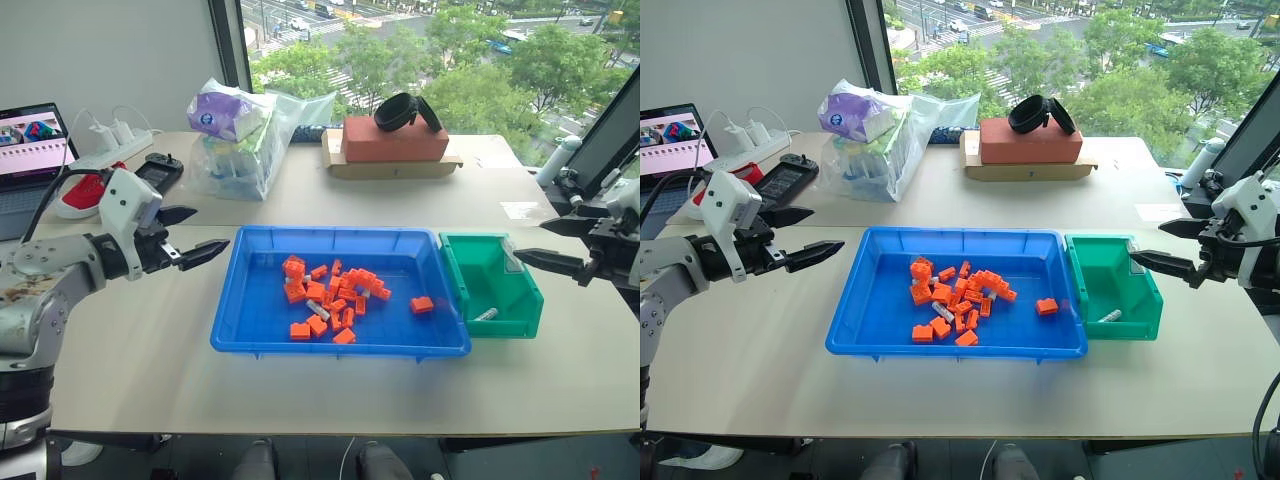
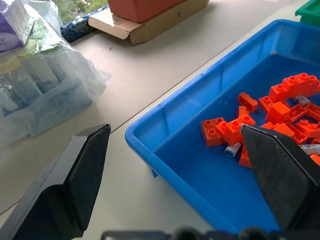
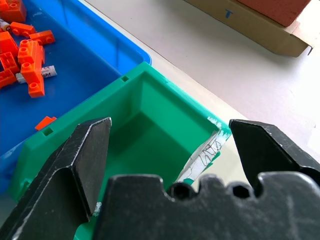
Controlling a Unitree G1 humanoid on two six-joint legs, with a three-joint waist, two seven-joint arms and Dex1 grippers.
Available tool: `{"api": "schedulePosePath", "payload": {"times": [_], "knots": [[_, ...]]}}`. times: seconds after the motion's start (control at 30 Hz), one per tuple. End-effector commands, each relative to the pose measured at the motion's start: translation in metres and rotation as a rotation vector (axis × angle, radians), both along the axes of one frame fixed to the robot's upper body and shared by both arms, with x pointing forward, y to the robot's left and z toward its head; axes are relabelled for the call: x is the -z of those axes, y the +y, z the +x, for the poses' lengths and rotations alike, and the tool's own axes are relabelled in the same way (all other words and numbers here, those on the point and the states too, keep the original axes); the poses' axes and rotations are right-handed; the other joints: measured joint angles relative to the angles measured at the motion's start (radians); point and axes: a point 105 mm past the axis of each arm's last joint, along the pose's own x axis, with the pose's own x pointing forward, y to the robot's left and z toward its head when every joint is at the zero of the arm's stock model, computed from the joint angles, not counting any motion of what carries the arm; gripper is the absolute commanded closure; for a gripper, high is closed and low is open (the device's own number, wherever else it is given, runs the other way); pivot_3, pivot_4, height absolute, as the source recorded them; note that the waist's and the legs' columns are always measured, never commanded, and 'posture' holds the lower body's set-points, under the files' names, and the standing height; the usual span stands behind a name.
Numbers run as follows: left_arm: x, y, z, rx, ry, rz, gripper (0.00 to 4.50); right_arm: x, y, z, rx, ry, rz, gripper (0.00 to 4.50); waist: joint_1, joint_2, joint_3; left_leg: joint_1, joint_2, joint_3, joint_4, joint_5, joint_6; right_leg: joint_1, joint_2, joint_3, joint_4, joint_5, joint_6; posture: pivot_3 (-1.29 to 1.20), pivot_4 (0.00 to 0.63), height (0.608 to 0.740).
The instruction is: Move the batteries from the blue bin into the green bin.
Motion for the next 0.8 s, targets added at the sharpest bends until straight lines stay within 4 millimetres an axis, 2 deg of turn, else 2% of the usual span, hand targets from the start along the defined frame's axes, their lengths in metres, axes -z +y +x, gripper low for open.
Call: {"api": "schedulePosePath", "payload": {"times": [0.03, 0.13, 0.17, 0.2, 0.27, 0.3, 0.33, 0.47, 0.5, 0.6, 0.73, 0.8], "knots": [[-0.006, -0.004, -0.016, 0.07, 0.059, -0.008, 0.0, -0.014, 0.009, 0.0, -0.031, -0.038, -0.043, 0.09, 0.0, 0.0, 0.0, 0.0, 0.0, 0.0, 0.0, 0.0, 0.0, 0.0, 0.0, 0.0, 0.0, 0.0, 0.0, 0.0, 0.15, 0.74], [0.001, -0.016, -0.048, 0.234, 0.186, 0.014, 0.0, -0.028, 0.043, -0.001, -0.175, -0.009, -0.091, 0.09, -0.018, 0.002, 0.001, 0.0, 0.001, 0.0, 0.0, 0.0, 0.0, -0.001, 0.001, 0.001, 0.0, 0.0, 0.0, 0.0, 0.15, 0.74], [0.001, -0.018, -0.055, 0.262, 0.197, 0.018, 0.0, -0.031, 0.069, -0.003, -0.268, -0.01, -0.141, 0.09, -0.02, 0.004, 0.003, 0.0, 0.0, 0.001, -0.001, 0.0, 0.0, -0.002, 0.0, 0.002, 0.001, 0.0, 0.0, 0.0, 0.15, 0.74], [0.001, -0.019, -0.059, 0.279, 0.207, 0.017, 0.0, -0.032, 0.086, -0.005, -0.33, -0.009, -0.179, 0.09, -0.023, 0.006, 0.004, 0.0, 0.0, 0.001, -0.001, 0.0, 0.0, -0.002, 0.0, 0.002, 0.001, 0.0, 0.0, 0.0, 0.15, 0.74], [-0.002, -0.02, -0.059, 0.267, 0.163, 0.034, 0.0, -0.028, 0.115, -0.003, -0.401, -0.027, -0.261, 0.09, -0.024, 0.006, 0.004, 0.0, 0.001, 0.001, -0.001, 0.0, 0.0, -0.004, 0.001, 0.002, 0.005, 0.0, 0.0, 0.0, 0.15, 0.74], [-0.003, -0.02, -0.057, 0.251, 0.139, 0.038, 0.0, -0.026, 0.122, -0.001, -0.412, -0.032, -0.281, 0.09, -0.023, 0.006, 0.004, 0.0, 0.002, 0.0, 0.0, 0.0, 0.0, -0.004, 0.002, 0.001, 0.005, 0.0, -0.001, 0.0, 0.15, 0.74], [-0.006, -0.021, -0.057, 0.249, 0.121, 0.031, 0.0, -0.024, 0.139, 0.0, -0.457, -0.04, -0.292, 0.09, -0.02, 0.005, 0.004, 0.001, 0.002, 0.0, 0.0, 0.0, 0.0, -0.003, 0.003, 0.001, 0.005, -0.001, -0.001, 0.0, 0.15, 0.74], [-0.011, -0.023, -0.06, 0.248, 0.103, 0.02, 0.0, -0.018, 0.184, 0.001, -0.556, -0.023, -0.291, 0.09, -0.01, 0.003, 0.006, -0.002, 0.002, -0.001, 0.004, 0.0, 0.0, -0.004, 0.002, 0.001, 0.006, 0.0, -0.001, 0.0, 0.15, 0.74], [-0.011, -0.024, -0.061, 0.249, 0.101, 0.021, 0.0, -0.015, 0.191, 0.002, -0.567, -0.013, -0.298, 0.09, -0.006, 0.002, 0.006, -0.003, 0.002, -0.001, 0.004, 0.0, 0.0, -0.005, 0.002, 0.001, 0.006, 0.0, -0.001, 0.0, 0.15, 0.74], [-0.014, -0.027, -0.062, 0.241, 0.081, 0.018, 0.0, 0.0, 0.198, 0.021, -0.43, 0.096, -0.312, 0.09, 0.0, 0.002, 0.006, -0.004, 0.002, -0.001, 0.006, 0.0, 0.001, -0.006, 0.002, 0.0, 0.007, 0.0, -0.001, 0.0, 0.15, 0.74], [-0.011, -0.03, -0.062, 0.227, 0.065, 0.024, 0.0, 0.005, 0.218, 0.03, -0.421, 0.154, -0.251, 0.09, 0.006, 0.0, 0.007, -0.005, 0.002, -0.001, 0.006, 0.0, 0.001, -0.005, 0.002, 0.0, 0.007, 0.0, -0.001, 0.0, 0.15, 0.74], [-0.01, -0.03, -0.062, 0.215, 0.054, 0.024, 0.0, 0.01, 0.222, 0.031, -0.421, 0.181, -0.245, 0.09, 0.008, 0.0, 0.007, -0.005, 0.002, -0.001, 0.006, 0.0, 0.001, -0.006, 0.002, 0.0, 0.007, 0.0, -0.001, 0.0, 0.15, 0.74]]}}
